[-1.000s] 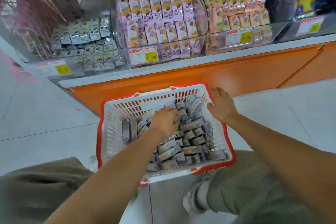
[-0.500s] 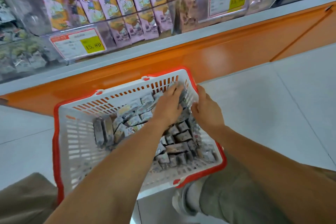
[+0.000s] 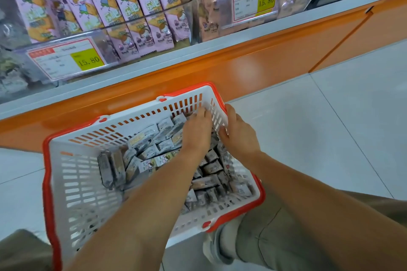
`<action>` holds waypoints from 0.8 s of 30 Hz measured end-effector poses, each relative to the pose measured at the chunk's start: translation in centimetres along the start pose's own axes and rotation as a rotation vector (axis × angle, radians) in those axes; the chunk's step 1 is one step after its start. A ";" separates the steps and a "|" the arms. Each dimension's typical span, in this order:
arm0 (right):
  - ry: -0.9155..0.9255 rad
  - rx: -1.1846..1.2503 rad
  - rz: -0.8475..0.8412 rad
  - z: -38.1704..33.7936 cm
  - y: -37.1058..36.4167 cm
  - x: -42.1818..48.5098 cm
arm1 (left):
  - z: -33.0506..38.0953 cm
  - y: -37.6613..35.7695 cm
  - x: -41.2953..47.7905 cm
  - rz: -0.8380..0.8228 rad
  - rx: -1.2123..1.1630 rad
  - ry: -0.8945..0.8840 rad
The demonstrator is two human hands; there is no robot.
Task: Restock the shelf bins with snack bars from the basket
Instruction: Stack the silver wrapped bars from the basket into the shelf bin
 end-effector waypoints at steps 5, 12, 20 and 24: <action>-0.020 -0.009 -0.124 0.0 0.5 0.1 | -2.9 1.9 -2.0 -0.001 -0.339 -0.040; 0.284 -0.185 -0.120 -3.4 2.9 -1.1 | -8.5 7.1 -7.7 -0.027 -0.942 0.101; 0.527 -0.025 -0.164 -13.6 4.6 -3.4 | -11.5 12.9 -15.1 0.056 -1.220 0.153; 0.635 0.005 -0.019 -17.6 6.2 -4.9 | -12.5 15.0 -18.3 0.175 -1.412 0.192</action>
Point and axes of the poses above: each hand's wrist, its own x-axis towards the middle knuckle, its own y-axis out of the back of the hand, z = x × y, the point moved 2 cm from there along x, towards the middle knuckle, and after that the axes turned 8 degrees about -z, right-handed, at the moved point
